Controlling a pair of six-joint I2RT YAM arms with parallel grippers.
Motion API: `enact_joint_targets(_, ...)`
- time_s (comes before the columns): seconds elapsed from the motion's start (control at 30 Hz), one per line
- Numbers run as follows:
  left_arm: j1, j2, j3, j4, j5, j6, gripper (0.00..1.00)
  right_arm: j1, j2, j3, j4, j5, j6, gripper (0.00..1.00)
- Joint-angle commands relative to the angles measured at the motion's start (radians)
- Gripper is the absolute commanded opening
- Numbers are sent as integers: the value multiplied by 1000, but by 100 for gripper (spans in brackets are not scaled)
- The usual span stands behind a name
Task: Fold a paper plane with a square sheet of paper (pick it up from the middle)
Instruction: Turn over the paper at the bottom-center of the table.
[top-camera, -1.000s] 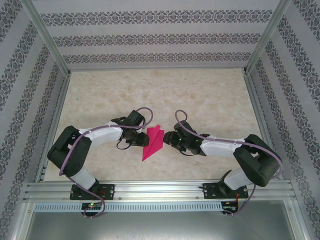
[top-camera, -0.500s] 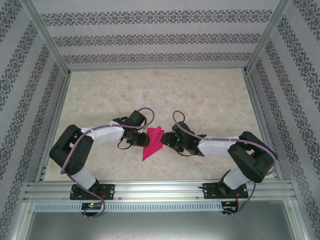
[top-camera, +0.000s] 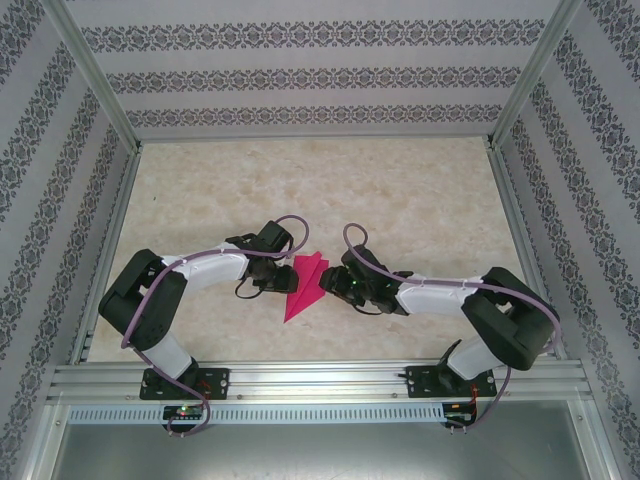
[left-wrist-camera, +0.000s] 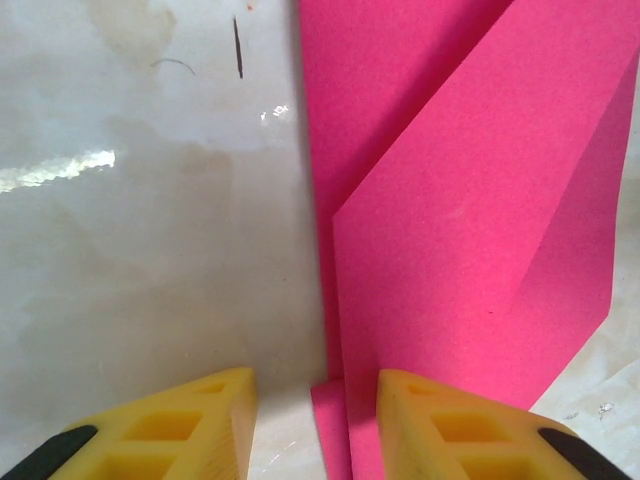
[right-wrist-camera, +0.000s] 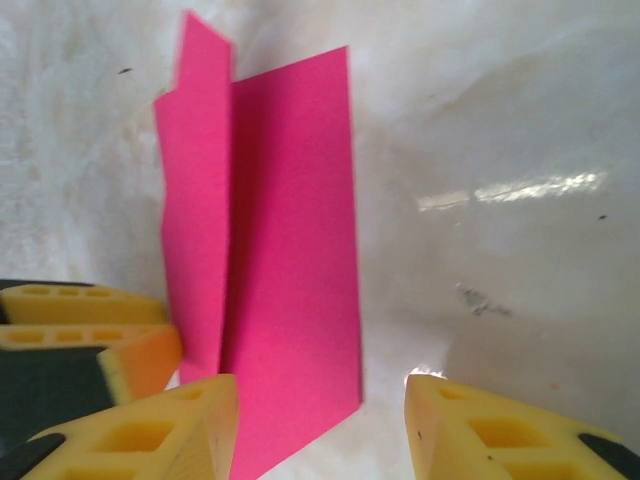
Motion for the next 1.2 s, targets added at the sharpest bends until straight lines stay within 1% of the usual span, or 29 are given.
enact_joint_targets(0.0, -15, -11, 2, -2, -4, 9, 39, 6, -39, 12, -27, 39, -11, 48)
enact_joint_targets(0.1, -16, -16, 0, 7, 5, 4, 39, 6, -22, 11, -12, 15, -8, 49)
enact_joint_targets(0.3, -16, -18, 1, -9, -25, 10, 37, 13, 47, 18, 102, -58, 11, 48)
enact_joint_targets(0.53, -17, -13, -7, 0, -11, 13, 38, 17, 75, 18, 108, -49, 19, 48)
enact_joint_targets(0.67, -16, 0, -5, 14, 17, 11, 38, 16, 92, 19, 126, -60, 23, 48)
enact_joint_targets(0.87, -16, 13, -4, 12, 15, 11, 38, 20, 118, 22, 153, -68, 32, 48)
enact_joint_targets(1.07, -17, 25, -6, 10, 16, 14, 37, 22, 122, 18, 186, -70, 39, 44)
enact_joint_targets(1.17, -17, 25, -10, 11, 7, 11, 36, 22, 118, 18, 180, -69, 41, 44)
